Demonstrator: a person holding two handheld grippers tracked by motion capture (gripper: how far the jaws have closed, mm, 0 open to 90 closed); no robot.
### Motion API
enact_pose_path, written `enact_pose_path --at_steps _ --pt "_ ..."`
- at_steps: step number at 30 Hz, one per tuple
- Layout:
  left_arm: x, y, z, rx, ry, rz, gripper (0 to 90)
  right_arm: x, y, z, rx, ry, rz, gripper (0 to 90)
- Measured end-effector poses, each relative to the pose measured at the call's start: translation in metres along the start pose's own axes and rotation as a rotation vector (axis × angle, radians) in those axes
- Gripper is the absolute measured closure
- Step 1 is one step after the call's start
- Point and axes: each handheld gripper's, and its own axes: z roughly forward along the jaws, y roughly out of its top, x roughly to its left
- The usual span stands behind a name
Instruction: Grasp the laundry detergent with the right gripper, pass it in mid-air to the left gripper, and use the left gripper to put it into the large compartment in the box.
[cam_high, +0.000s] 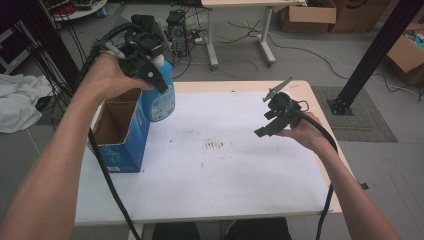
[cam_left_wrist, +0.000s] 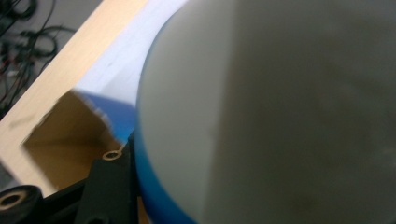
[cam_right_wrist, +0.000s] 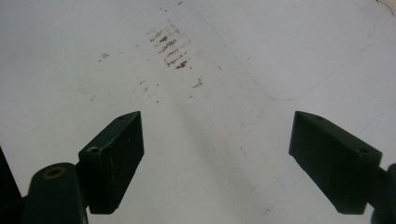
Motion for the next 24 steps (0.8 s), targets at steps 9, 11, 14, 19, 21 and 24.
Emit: enact_pose_path --at_steps 9,11,14,19,21,24 --pt "0.034 -0.031 -0.02 0.001 0.095 -0.248 43.5 0.001 0.001 -0.004 0.009 -0.019 -0.007 18.5" --pt "0.041 -0.041 -0.02 -0.001 0.11 -0.304 43.5 0.002 0.002 -0.005 0.013 -0.021 -0.009 18.7" --pt "0.046 -0.049 -0.017 0.018 0.121 -0.345 43.5 0.003 0.003 -0.005 0.017 -0.022 -0.016 18.9" --pt "0.052 -0.062 -0.01 0.051 0.169 -0.419 43.5 0.006 0.006 -0.006 0.015 -0.026 -0.025 18.8" --pt "0.053 -0.066 -0.007 0.047 0.171 -0.45 43.5 0.007 0.006 -0.006 0.016 -0.025 -0.028 18.8" --pt "0.058 -0.076 0.0 0.029 0.166 -0.523 43.6 0.009 0.008 -0.004 0.024 -0.028 -0.036 18.9"
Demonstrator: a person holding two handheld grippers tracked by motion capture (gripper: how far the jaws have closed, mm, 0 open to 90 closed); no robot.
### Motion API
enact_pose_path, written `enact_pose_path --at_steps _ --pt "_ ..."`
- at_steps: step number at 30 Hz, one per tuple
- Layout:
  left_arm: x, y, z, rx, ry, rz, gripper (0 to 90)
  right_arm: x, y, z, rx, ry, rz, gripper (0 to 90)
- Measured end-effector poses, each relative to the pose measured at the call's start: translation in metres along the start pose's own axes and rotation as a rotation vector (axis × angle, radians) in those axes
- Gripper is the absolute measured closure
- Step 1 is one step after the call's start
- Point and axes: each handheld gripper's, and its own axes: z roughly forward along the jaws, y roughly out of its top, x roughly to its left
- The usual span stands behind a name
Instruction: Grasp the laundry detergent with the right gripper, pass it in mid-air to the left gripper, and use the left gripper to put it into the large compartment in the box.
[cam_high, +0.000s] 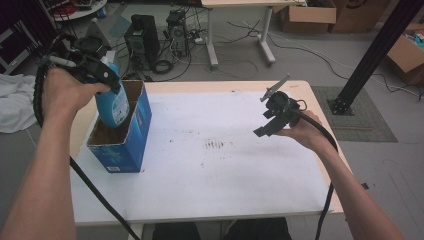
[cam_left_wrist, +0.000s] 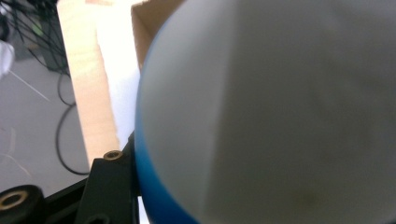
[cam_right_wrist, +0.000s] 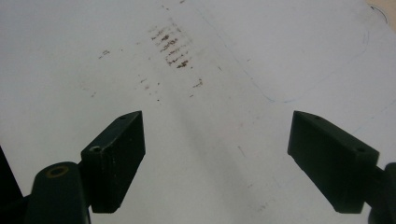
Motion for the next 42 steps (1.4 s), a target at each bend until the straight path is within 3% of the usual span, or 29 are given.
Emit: enact_pose_path --at_steps 1,8,13,23,42 --pt "0.0 0.0 0.0 0.0 0.0 0.0 43.6 0.0 0.0 0.0 0.0 0.0 0.0 18.9" --pt "0.003 -0.016 0.028 -0.004 0.02 -0.101 43.6 -0.001 -0.001 -0.002 -0.009 -0.004 0.005 19.0" --pt "0.004 -0.027 0.053 0.022 0.013 -0.13 43.6 0.0 -0.002 0.0 -0.004 -0.001 0.0 19.3" --pt "0.005 -0.039 0.085 0.06 0.004 -0.155 43.5 0.001 -0.006 0.002 0.006 -0.004 0.007 19.4" --pt "0.001 -0.055 0.124 0.073 0.021 -0.189 43.3 0.003 -0.012 0.005 0.01 -0.01 0.009 19.6"
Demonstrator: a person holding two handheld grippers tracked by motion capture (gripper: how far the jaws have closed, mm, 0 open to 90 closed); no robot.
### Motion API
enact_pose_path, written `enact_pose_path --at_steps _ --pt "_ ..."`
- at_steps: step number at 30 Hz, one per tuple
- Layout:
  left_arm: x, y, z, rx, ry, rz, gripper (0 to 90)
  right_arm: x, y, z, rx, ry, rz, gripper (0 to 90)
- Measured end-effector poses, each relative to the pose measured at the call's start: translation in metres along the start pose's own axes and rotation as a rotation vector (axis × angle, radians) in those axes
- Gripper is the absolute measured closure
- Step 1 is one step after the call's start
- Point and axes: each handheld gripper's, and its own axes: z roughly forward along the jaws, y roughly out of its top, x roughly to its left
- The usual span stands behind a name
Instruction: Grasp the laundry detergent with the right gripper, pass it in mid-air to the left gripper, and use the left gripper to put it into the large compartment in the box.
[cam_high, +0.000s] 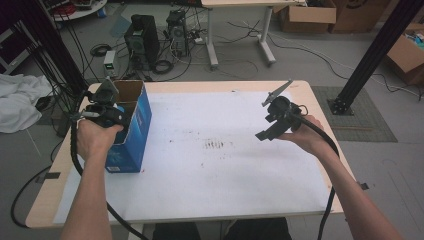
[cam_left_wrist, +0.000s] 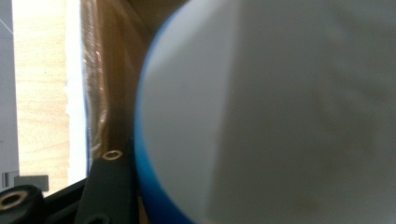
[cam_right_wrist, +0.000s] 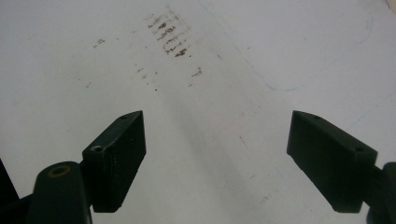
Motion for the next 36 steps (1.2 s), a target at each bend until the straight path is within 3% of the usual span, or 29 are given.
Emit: enact_pose_path --at_steps 9,36 --pt "0.002 -0.006 0.012 0.016 -0.007 -0.001 43.2 0.001 0.0 0.002 0.0 0.0 -0.003 19.7" --pt "0.003 -0.008 0.012 0.019 -0.014 0.004 41.7 0.003 0.0 0.004 0.014 0.001 -0.006 20.2"
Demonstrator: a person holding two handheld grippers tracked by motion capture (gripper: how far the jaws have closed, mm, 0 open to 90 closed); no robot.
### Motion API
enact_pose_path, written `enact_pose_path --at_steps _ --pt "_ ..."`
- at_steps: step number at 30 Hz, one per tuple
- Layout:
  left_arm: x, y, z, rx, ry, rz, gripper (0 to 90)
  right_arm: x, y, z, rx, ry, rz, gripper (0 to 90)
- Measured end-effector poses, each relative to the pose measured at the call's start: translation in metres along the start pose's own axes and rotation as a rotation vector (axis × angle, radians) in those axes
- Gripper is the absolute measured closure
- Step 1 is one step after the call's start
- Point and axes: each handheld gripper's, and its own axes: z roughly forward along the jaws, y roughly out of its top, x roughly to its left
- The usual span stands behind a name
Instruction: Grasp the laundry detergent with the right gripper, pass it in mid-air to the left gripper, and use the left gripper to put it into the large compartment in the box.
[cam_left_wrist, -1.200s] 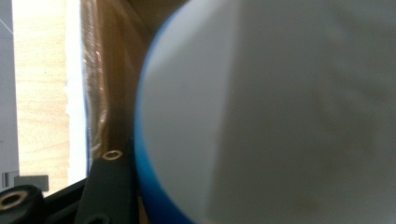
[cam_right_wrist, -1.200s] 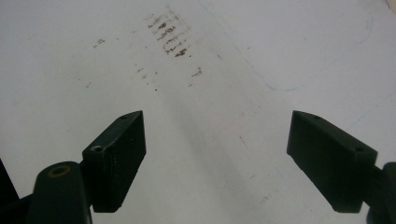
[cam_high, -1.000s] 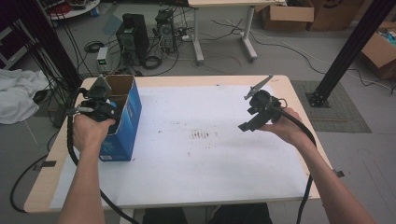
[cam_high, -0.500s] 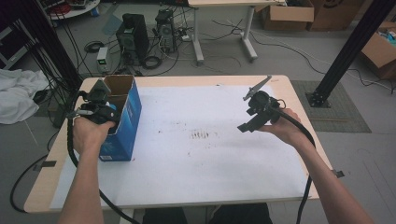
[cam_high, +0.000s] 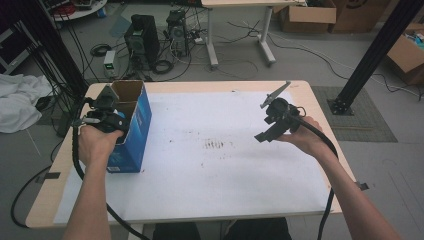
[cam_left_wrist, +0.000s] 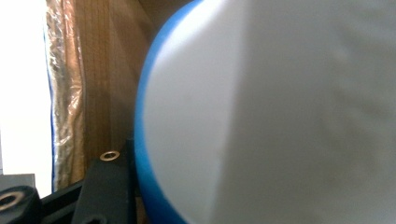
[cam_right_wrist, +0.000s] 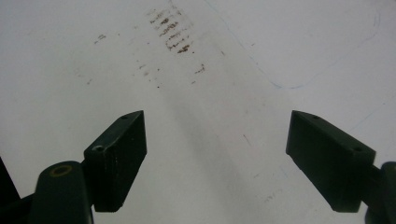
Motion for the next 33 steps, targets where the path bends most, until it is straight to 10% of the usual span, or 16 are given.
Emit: enact_pose_path --at_steps 33 --pt "-0.005 0.009 -0.043 -0.081 0.011 0.003 30.3 -0.001 -0.001 -0.001 0.003 -0.004 0.004 20.2"
